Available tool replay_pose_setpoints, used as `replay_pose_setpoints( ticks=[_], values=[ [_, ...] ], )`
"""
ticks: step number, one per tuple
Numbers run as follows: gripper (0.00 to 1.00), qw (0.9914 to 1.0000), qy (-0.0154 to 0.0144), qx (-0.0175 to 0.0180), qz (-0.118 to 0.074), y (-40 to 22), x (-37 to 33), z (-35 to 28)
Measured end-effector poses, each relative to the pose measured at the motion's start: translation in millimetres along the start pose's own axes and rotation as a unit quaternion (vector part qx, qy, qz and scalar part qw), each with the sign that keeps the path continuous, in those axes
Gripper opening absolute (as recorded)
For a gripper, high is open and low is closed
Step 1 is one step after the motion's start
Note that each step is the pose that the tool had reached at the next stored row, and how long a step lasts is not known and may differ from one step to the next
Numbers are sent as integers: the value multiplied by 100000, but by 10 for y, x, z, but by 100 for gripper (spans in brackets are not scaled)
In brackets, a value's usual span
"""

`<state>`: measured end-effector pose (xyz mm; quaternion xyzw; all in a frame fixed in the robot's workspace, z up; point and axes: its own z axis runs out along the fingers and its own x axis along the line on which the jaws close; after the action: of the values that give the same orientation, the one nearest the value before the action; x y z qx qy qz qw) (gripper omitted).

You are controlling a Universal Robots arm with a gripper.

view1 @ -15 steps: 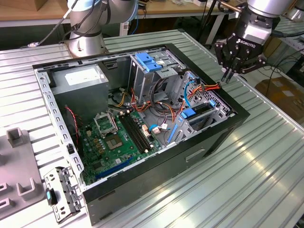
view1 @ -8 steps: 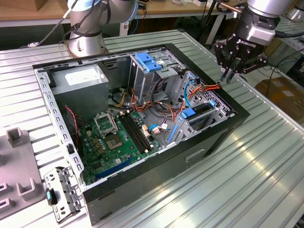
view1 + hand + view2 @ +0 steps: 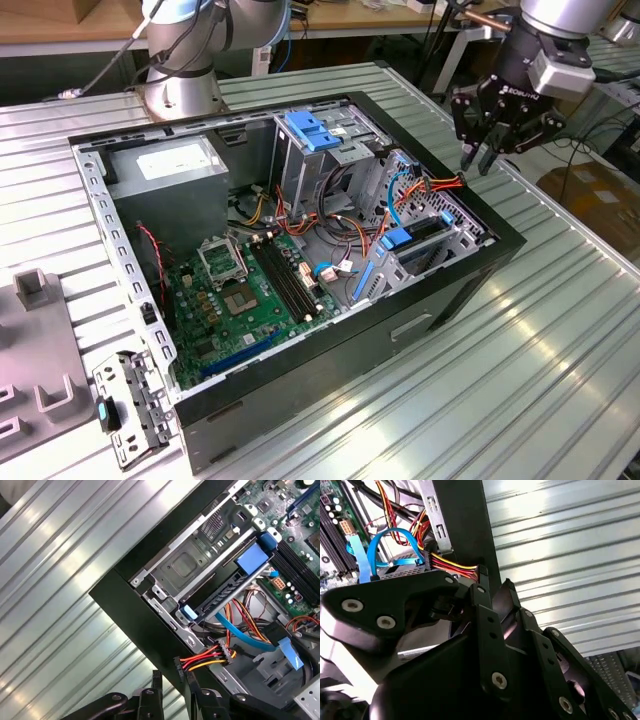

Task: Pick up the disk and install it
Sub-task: 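Insert the first disk wire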

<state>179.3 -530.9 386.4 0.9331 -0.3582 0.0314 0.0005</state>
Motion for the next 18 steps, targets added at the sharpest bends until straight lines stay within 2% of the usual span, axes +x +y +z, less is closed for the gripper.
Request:
replay_pose_setpoints(
  ticks=[3, 8, 14, 18],
  values=[
    [31, 99986, -70, 140, -1652, 11, -8, 8],
    [31, 99923, -683, 917, -3760, 47, -23, 42],
    [31, 99764, -677, 1267, -6714, 74, -13, 70],
    [31, 99676, -822, 1644, -7836, 106, -14, 103]
  ],
)
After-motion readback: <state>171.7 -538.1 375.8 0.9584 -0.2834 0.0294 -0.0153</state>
